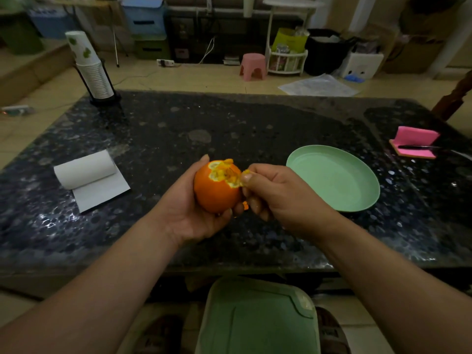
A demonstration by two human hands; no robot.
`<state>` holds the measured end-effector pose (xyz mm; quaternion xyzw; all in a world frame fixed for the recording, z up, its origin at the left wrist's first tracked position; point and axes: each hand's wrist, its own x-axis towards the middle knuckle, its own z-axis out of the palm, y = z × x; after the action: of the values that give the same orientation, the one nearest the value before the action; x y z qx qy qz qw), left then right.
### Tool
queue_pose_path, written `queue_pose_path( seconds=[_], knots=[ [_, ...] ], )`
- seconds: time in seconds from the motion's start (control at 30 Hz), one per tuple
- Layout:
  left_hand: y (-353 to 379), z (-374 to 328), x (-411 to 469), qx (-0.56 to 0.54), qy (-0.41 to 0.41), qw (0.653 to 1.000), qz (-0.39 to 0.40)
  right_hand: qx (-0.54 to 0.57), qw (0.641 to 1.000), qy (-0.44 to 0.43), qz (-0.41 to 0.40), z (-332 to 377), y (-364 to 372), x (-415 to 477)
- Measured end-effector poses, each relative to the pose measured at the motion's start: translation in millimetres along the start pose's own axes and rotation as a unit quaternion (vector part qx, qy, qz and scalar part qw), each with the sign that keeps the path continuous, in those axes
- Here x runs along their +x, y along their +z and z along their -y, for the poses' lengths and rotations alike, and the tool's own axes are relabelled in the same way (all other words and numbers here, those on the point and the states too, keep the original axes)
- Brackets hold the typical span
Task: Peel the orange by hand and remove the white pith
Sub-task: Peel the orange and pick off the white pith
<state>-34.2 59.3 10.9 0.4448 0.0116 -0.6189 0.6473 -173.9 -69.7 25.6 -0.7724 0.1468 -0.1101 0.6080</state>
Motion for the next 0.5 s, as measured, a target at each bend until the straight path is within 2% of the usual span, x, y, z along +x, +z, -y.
queue_pose_path(
  seconds=[0.07, 0.17, 0.2, 0.27, 0.33, 0.37, 0.43, 0.5],
  knots=[
    [-5, 0, 3, -0.034, -0.016, 0.999, 0.015, 0.095, 0.995, 0.036, -0.014, -6, 5, 7],
    [-15, -4, 5, -0.086, -0.016, 0.996, 0.009, 0.233, 0.966, 0.107, -0.035, -20, -1, 16],
    [-19, -7, 7, -0.089, -0.007, 0.996, -0.004, 0.21, 0.969, 0.121, -0.048, -26, -5, 19],
    [-24, -10, 9, -0.071, 0.01, 0.997, -0.041, 0.003, 0.989, 0.125, -0.079, -43, -12, 26],
    [-28, -10, 13, -0.037, 0.019, 0.996, -0.076, -0.227, 0.963, 0.118, -0.083, -59, -11, 32],
    [-29, -9, 14, -0.02, 0.022, 0.995, -0.09, -0.299, 0.944, 0.119, -0.066, -66, -8, 34],
    [-29, -7, 16, 0.005, 0.029, 0.993, -0.113, -0.346, 0.929, 0.117, -0.057, -70, 0, 35],
    [-28, -5, 17, 0.029, 0.036, 0.991, -0.128, -0.328, 0.936, 0.096, -0.09, -70, 1, 35]
  ],
)
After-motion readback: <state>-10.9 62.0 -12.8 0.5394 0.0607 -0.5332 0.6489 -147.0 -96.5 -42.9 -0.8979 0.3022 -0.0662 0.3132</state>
